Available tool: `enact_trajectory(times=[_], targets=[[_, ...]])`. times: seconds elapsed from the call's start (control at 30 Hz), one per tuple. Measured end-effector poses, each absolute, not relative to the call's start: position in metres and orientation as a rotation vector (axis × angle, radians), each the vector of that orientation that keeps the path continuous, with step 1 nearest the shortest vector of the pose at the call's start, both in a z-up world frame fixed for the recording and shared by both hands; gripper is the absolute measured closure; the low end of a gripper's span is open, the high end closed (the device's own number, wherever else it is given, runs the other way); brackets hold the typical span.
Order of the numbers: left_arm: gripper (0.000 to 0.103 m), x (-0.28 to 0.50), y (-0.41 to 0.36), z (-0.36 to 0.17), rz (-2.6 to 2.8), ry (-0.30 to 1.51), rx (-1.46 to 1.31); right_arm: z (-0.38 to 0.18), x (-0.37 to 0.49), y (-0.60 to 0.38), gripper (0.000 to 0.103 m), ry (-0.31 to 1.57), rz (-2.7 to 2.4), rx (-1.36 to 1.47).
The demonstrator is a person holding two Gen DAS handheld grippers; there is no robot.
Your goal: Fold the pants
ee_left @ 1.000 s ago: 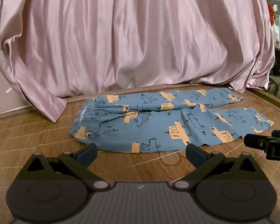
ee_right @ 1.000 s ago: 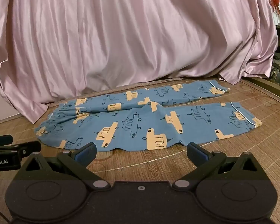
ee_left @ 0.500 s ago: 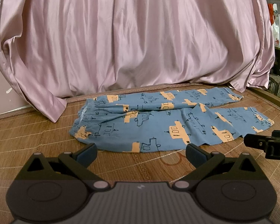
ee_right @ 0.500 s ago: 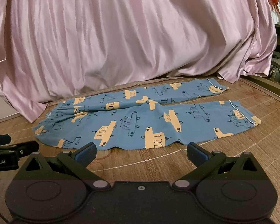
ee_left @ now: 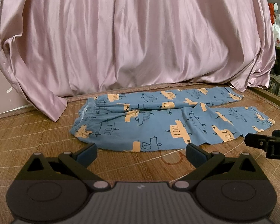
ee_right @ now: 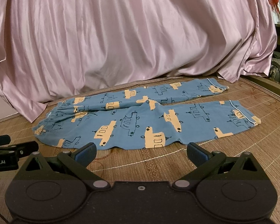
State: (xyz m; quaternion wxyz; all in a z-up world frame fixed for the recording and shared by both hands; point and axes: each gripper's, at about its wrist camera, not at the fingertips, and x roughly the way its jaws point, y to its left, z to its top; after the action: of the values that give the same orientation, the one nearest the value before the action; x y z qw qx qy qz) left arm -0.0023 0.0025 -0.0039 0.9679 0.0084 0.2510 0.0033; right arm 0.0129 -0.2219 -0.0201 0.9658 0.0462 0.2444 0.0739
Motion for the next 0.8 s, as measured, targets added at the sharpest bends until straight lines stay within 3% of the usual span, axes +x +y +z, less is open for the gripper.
enact_trajectory(times=[0.57,0.8], targets=[[0.0,-0.0024,0.0048,-0.0065,0.014,0.52,0.015,-0.0199,0.0137,-0.2224,0.0,0.497,0.15,0.095],[0.0,0.0055,-0.0006,-0.0139,0.054,0.609,0.037,-0.0212,0.0133,-0.2213,0.0,0.493,0.138,0.076]])
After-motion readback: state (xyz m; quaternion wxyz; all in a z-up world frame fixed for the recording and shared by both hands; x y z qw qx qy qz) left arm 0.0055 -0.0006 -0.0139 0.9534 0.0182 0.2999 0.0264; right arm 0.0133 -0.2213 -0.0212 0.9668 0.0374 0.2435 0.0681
